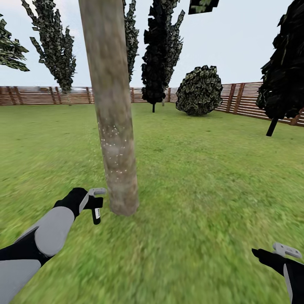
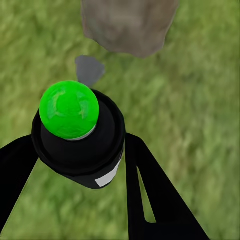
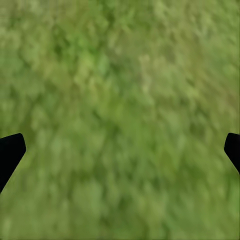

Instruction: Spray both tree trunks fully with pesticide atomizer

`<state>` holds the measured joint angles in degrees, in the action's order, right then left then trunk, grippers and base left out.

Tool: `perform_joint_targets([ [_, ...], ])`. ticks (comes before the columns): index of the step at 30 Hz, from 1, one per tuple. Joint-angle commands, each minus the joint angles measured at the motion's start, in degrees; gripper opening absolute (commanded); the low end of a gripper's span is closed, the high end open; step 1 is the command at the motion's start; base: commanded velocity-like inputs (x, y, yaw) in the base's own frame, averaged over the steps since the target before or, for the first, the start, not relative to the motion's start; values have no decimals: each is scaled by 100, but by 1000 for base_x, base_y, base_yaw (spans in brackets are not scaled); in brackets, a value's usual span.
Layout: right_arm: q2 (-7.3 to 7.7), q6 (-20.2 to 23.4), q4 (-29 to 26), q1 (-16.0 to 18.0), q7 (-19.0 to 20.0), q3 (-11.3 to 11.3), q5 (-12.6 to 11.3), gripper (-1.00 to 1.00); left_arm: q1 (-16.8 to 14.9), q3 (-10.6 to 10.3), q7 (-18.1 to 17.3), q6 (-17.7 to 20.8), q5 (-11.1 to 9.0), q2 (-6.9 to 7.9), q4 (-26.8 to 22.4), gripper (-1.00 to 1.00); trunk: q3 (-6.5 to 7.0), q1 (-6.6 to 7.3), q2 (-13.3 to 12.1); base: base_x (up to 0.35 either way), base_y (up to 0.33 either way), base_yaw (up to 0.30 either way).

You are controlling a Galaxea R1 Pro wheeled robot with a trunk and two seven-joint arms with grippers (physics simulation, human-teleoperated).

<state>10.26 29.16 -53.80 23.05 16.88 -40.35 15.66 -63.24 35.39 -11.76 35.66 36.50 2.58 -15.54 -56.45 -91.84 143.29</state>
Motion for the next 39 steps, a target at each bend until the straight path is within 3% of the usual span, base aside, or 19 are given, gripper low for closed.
perform_joint_targets([
  [1,-3,19,-8,6,53,-17,60,100,1,38,-46,20,59,-6,-10,-100,-6,1,3,26,0,3],
  [20,-2,19,1,7,53,-17,60,100,118,30,-46,28,59,-24,-10,-100,-6,1,3,33,-6,68],
  [39,-4,19,1,6,55,-16,60,100,119,29,-46,37,59,-35,-10,-100,-41,1,3,-27,-287,119],
])
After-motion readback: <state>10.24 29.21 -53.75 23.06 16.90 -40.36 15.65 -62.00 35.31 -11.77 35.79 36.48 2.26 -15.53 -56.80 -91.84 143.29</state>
